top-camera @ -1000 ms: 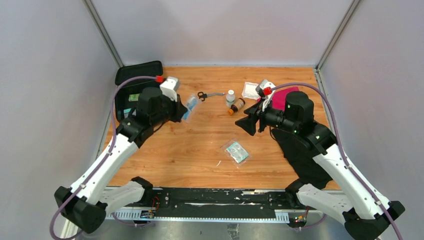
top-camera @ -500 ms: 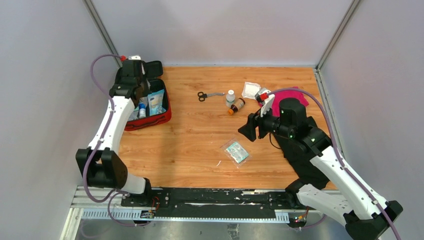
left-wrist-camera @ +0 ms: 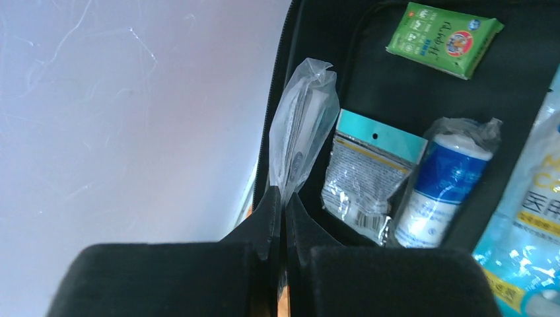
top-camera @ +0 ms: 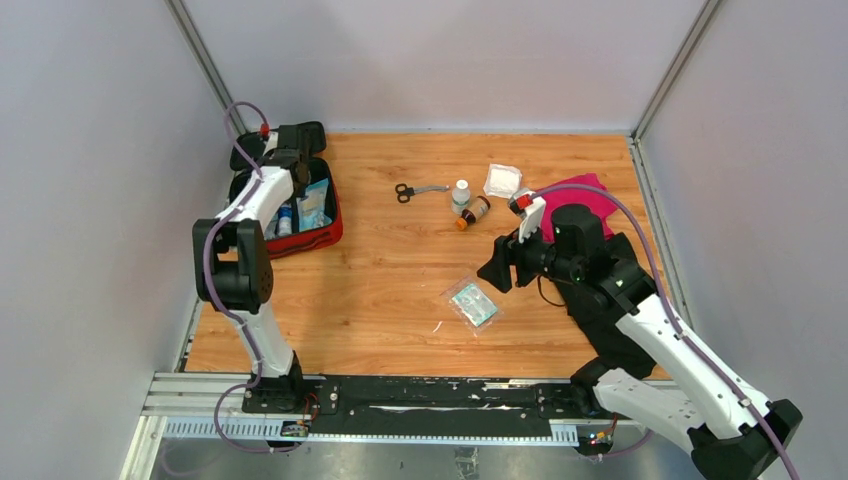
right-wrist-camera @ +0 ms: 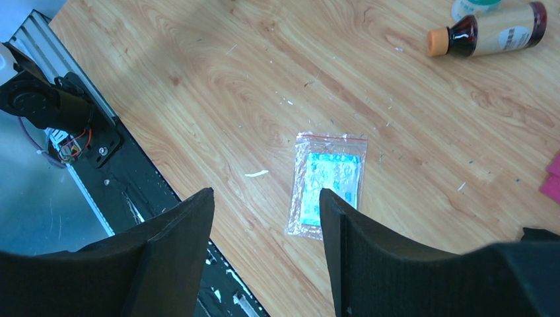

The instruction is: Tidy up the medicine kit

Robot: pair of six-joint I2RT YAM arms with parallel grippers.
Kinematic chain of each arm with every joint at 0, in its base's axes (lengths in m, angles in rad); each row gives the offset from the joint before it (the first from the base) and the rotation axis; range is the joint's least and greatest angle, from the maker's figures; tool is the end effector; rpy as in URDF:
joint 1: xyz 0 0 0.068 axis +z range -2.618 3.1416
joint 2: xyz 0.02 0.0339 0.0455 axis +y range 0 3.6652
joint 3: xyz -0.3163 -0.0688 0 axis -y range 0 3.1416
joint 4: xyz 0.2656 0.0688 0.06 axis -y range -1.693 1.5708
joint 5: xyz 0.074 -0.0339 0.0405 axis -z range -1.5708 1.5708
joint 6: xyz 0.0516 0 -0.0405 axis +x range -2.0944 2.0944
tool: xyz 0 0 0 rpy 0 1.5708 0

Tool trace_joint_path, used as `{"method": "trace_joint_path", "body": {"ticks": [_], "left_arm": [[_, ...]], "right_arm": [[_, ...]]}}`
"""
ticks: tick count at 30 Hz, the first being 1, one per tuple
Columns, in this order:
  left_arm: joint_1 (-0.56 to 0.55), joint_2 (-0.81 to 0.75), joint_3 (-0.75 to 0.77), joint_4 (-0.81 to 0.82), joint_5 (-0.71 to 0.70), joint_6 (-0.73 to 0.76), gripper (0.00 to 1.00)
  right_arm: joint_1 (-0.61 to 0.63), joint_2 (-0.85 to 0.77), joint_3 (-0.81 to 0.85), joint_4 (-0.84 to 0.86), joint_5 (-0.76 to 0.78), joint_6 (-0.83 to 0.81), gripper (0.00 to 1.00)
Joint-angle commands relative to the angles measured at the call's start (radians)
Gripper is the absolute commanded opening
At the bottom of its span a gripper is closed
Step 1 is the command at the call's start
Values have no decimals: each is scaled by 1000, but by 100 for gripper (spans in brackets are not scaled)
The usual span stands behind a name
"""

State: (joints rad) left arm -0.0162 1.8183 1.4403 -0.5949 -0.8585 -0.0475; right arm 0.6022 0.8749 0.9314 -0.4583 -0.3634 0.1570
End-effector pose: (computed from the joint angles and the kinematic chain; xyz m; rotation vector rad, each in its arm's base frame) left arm 0.4277 0.0321 0.2889 -0.3650 2.3241 1.0428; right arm 0.1474 0.1236 0.3834 -0.6887 1.9252 0.8440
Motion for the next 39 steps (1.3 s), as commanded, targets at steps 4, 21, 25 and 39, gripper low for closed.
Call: {"method": "trace_joint_path", "body": {"ticks": [4,21,25,39], "left_arm": [[4,66,23,102,-156,95,0],[4,174,39,85,-53,112,33],[4,180,53,58,-28,95,36],[2,-95,43,9,512,-127,47]], "right_arm": [[11,-11,-26,-30,-7,20,63],[11,43,-6,-36,-30,28,61],[11,41,-9,-37,-23,28,61],[11,52,-8,-114,224,91,63]]}}
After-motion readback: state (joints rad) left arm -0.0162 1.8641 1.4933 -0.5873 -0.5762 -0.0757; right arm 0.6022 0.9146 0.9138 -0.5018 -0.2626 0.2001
